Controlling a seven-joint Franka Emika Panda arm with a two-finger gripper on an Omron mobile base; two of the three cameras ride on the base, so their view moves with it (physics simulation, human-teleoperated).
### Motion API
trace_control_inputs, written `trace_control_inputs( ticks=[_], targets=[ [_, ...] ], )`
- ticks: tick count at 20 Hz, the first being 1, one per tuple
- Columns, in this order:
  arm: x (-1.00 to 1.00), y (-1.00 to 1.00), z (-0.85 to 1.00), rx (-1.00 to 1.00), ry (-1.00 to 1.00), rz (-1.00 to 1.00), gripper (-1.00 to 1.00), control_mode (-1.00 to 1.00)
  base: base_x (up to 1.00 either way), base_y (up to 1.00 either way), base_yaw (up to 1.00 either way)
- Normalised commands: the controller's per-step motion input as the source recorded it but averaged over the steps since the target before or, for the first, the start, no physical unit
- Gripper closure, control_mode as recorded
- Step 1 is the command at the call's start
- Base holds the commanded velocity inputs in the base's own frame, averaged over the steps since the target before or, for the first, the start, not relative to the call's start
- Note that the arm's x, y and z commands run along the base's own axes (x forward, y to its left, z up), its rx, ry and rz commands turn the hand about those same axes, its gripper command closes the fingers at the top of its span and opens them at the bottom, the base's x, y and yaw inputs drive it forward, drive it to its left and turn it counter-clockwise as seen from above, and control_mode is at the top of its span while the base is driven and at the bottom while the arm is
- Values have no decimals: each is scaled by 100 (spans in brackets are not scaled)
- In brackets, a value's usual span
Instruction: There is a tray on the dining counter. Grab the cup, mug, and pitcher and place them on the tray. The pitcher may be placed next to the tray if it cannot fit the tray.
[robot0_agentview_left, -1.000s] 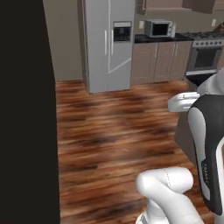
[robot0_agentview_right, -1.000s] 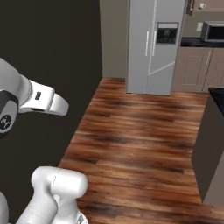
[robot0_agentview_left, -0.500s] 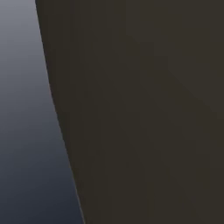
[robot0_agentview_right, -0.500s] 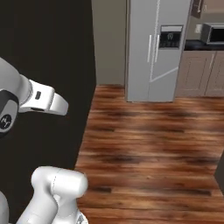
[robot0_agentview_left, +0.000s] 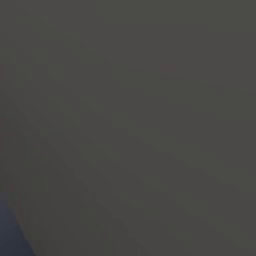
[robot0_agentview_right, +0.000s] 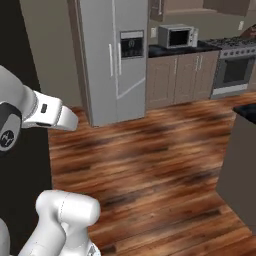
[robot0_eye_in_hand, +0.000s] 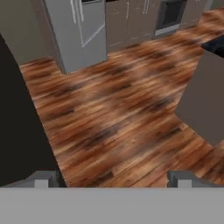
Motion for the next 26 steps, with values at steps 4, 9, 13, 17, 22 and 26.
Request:
trace_control_inputs(
  ticks=[4,9,13,17,22,26],
  targets=[
    [0,0,0,0,0,0,-100,100,87,85,-65],
    [0,0,0,0,0,0,-100,100,98,98,-54],
    [0,0,0,0,0,0,-100,100,95,100,-47],
    [0,0,0,0,0,0,-100,100,93,100,-44],
    [0,0,0,0,0,0,-100,100,98,100,-47],
    [0,0,0,0,0,0,-100,100,100,100,-50]
  ],
)
